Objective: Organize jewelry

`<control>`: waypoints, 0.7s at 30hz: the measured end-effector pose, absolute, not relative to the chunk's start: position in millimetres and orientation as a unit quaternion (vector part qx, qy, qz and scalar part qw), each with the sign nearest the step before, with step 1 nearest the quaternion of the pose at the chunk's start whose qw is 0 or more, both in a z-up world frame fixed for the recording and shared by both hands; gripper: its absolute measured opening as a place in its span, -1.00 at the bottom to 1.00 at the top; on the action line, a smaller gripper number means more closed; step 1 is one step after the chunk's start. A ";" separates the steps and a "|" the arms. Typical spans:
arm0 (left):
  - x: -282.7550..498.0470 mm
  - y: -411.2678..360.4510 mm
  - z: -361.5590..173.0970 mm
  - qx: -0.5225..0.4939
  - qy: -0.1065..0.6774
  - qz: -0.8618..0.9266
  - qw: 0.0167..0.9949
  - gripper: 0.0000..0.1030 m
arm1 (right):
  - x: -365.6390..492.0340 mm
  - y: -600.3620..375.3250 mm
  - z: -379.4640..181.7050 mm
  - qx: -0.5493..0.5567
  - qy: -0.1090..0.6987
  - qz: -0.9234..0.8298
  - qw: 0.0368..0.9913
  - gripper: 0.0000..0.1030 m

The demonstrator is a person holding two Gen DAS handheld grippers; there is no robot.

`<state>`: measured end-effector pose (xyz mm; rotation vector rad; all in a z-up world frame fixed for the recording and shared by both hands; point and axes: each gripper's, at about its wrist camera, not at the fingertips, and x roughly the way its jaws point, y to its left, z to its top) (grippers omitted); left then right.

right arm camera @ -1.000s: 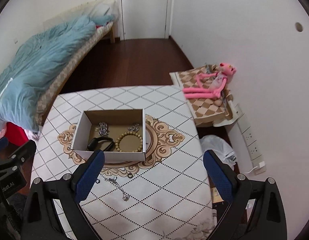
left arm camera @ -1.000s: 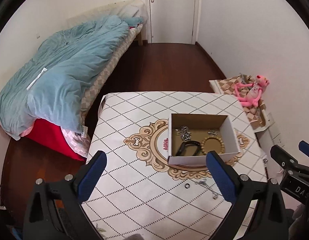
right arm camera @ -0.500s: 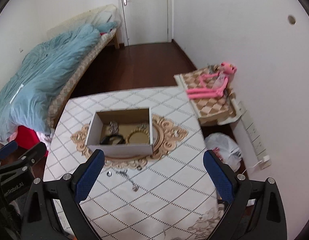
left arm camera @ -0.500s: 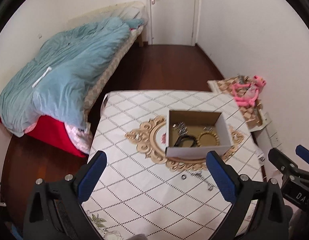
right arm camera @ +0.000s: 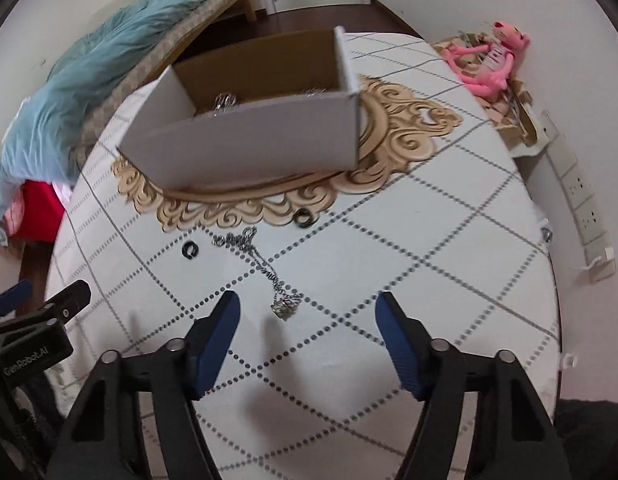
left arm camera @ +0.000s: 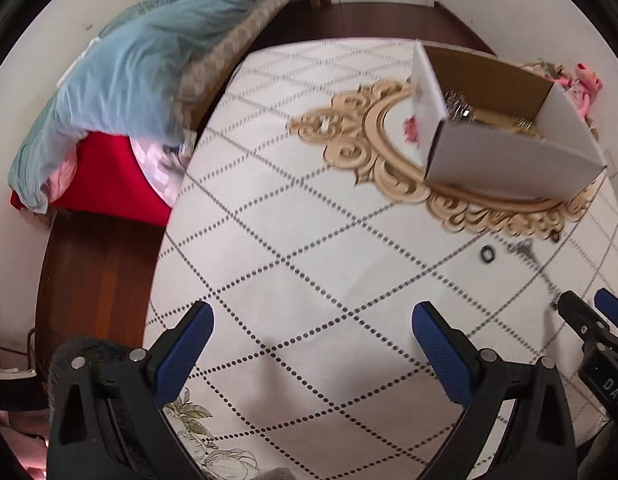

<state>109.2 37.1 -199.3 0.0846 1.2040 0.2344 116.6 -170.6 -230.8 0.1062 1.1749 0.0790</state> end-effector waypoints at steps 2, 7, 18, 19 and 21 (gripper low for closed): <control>110.4 38.5 -206.1 0.039 0.571 0.112 0.813 0.97 | 116.8 -165.4 -240.0 0.041 0.551 0.036 0.833 0.15; 114.3 42.4 -211.3 0.031 0.576 0.109 0.810 0.97 | 116.8 -156.3 -245.5 0.009 0.537 0.024 0.843 -0.40; 109.7 29.4 -217.4 0.026 0.584 0.073 0.808 0.97 | 107.0 -225.2 -204.9 0.095 0.499 -0.021 0.861 -0.83; 108.4 26.1 -218.5 0.025 0.583 0.071 0.809 0.97 | 105.7 -229.7 -202.3 0.095 0.497 -0.023 0.862 -0.83; 108.3 18.4 -221.3 0.017 0.585 0.064 0.808 0.96 | 105.3 -235.5 -201.5 0.091 0.497 -0.027 0.862 -0.83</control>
